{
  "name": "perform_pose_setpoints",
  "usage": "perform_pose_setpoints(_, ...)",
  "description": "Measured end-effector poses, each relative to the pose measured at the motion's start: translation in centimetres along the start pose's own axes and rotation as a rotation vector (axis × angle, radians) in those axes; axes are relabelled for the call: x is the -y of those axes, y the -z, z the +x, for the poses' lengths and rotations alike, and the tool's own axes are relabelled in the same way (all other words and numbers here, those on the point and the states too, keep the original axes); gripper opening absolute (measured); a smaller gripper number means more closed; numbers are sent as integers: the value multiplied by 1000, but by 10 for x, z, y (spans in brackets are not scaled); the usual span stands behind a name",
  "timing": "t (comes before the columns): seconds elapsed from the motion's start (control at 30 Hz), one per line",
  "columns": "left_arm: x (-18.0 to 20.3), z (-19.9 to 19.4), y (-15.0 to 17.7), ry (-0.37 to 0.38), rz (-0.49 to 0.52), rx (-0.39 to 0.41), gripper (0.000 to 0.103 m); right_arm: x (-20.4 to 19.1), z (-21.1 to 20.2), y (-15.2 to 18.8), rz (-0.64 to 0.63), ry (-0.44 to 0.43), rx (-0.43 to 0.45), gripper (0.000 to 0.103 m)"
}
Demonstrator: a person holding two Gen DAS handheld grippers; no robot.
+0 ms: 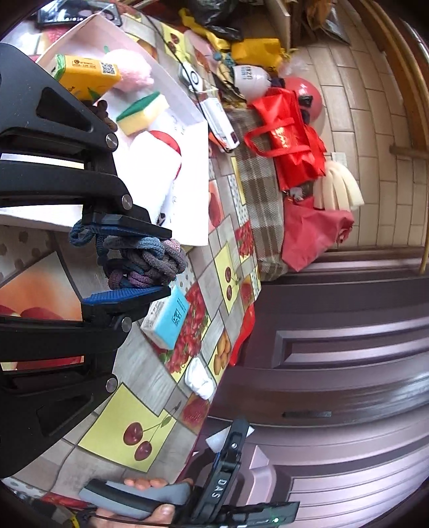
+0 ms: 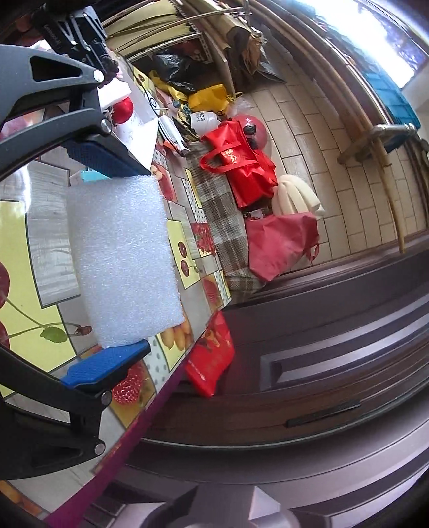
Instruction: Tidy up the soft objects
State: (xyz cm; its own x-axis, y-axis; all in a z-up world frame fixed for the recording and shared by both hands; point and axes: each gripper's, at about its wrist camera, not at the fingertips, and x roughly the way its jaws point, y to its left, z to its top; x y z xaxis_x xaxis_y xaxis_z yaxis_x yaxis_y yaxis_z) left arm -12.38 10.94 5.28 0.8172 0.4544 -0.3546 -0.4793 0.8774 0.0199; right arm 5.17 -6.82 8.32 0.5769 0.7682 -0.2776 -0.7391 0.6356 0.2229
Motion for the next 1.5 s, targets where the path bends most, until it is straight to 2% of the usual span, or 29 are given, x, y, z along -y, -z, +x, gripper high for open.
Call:
perform_pose_setpoints(0.43,-10,-8,2,-64,-12,30,26,-26,7,4,-62,-30,-13,93)
perform_pose_setpoints(0.93,-43,-14,7,-156,-51,34,26,-46,21,9,-86,-66,-68,93)
perform_pose_setpoints(1.5,-92,-19,13,-273,-98,24,26,-99,36,21,-219,-135,-95,93)
